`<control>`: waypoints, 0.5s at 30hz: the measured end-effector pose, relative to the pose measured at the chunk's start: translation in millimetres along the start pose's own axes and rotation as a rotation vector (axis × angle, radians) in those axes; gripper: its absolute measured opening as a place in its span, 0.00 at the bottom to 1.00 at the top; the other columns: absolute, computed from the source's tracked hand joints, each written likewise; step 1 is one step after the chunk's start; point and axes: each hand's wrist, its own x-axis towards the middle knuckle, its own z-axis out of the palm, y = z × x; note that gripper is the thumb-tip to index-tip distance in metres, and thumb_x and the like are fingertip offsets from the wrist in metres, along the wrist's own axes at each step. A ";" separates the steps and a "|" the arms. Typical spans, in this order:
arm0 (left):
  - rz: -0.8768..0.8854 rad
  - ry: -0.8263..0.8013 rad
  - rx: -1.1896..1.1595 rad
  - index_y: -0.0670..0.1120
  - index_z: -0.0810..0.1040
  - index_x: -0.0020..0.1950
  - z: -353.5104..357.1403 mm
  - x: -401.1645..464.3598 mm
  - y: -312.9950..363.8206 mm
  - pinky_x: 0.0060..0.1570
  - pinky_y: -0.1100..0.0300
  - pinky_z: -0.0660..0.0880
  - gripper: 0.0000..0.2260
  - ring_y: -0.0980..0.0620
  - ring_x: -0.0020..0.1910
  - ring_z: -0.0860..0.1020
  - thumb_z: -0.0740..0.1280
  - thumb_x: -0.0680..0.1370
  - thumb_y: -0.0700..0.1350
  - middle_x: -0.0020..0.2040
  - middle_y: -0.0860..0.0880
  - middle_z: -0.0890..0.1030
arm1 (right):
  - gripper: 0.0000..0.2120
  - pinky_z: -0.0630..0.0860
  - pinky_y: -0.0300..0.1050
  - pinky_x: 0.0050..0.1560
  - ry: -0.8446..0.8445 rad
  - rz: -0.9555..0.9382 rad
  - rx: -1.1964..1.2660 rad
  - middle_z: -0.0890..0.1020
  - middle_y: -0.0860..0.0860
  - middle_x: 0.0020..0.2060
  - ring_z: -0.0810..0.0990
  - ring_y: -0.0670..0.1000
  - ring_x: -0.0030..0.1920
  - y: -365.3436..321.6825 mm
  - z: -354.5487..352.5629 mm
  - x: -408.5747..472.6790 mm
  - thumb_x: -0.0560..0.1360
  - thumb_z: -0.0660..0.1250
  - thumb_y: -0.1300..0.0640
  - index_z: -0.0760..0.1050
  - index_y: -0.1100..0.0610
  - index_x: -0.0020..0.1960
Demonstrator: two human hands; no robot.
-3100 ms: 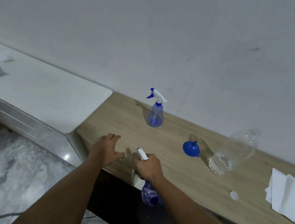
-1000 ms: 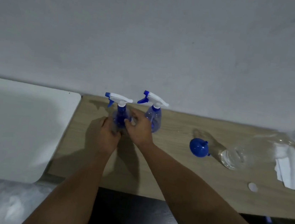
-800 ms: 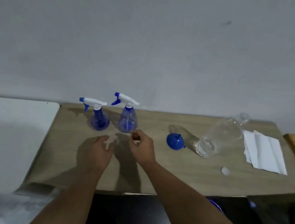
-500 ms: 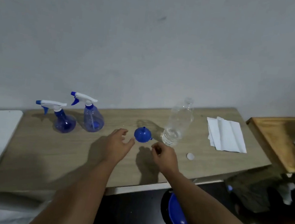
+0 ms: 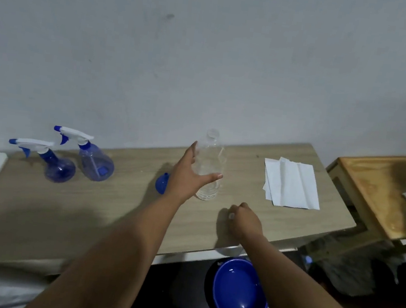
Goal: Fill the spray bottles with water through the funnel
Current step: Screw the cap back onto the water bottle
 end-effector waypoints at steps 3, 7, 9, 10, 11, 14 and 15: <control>-0.014 0.056 -0.032 0.62 0.61 0.76 6.8 2.8 2.2 0.66 0.49 0.75 0.51 0.57 0.67 0.73 0.81 0.57 0.65 0.71 0.59 0.73 | 0.15 0.79 0.53 0.63 -0.004 -0.020 0.010 0.76 0.54 0.62 0.82 0.57 0.58 5.9 -1.1 5.2 0.82 0.65 0.56 0.78 0.53 0.68; -0.023 0.080 -0.015 0.60 0.66 0.72 9.3 4.4 2.3 0.66 0.49 0.75 0.42 0.56 0.65 0.75 0.80 0.62 0.61 0.67 0.60 0.76 | 0.13 0.80 0.50 0.61 0.002 0.083 0.194 0.85 0.57 0.59 0.85 0.58 0.57 11.9 -9.5 19.9 0.79 0.69 0.57 0.84 0.59 0.62; -0.022 0.078 -0.015 0.59 0.68 0.69 8.2 5.9 2.5 0.65 0.49 0.75 0.39 0.56 0.64 0.75 0.81 0.62 0.60 0.65 0.61 0.77 | 0.13 0.82 0.51 0.59 0.027 0.146 0.385 0.88 0.58 0.52 0.87 0.59 0.52 9.4 -29.1 30.3 0.76 0.74 0.59 0.85 0.62 0.58; -0.022 0.075 -0.016 0.59 0.69 0.68 7.6 6.1 3.0 0.65 0.48 0.75 0.38 0.56 0.64 0.75 0.81 0.62 0.59 0.65 0.61 0.77 | 0.13 0.84 0.53 0.57 0.046 0.169 0.500 0.88 0.59 0.48 0.88 0.59 0.47 5.6 -44.0 34.6 0.74 0.76 0.60 0.85 0.63 0.56; -0.021 0.073 -0.020 0.60 0.69 0.67 7.0 6.0 3.7 0.65 0.48 0.75 0.37 0.56 0.64 0.75 0.81 0.62 0.59 0.65 0.61 0.77 | 0.12 0.85 0.56 0.55 0.069 0.180 0.600 0.87 0.58 0.45 0.89 0.58 0.43 0.0 -60.9 39.3 0.72 0.77 0.61 0.85 0.63 0.55; -0.027 0.071 -0.018 0.63 0.69 0.63 5.8 4.4 7.0 0.63 0.49 0.76 0.34 0.56 0.62 0.76 0.81 0.61 0.60 0.63 0.63 0.77 | 0.10 0.87 0.57 0.48 0.142 0.130 0.810 0.86 0.57 0.44 0.86 0.54 0.40 -25.9 -115.5 52.3 0.74 0.72 0.63 0.84 0.61 0.55; -0.029 0.068 -0.015 0.64 0.69 0.62 6.2 4.2 7.7 0.63 0.50 0.77 0.34 0.57 0.62 0.76 0.81 0.61 0.60 0.62 0.63 0.77 | 0.11 0.87 0.55 0.45 0.160 0.085 0.871 0.85 0.57 0.44 0.85 0.53 0.40 -36.7 -133.9 54.3 0.76 0.71 0.63 0.83 0.61 0.58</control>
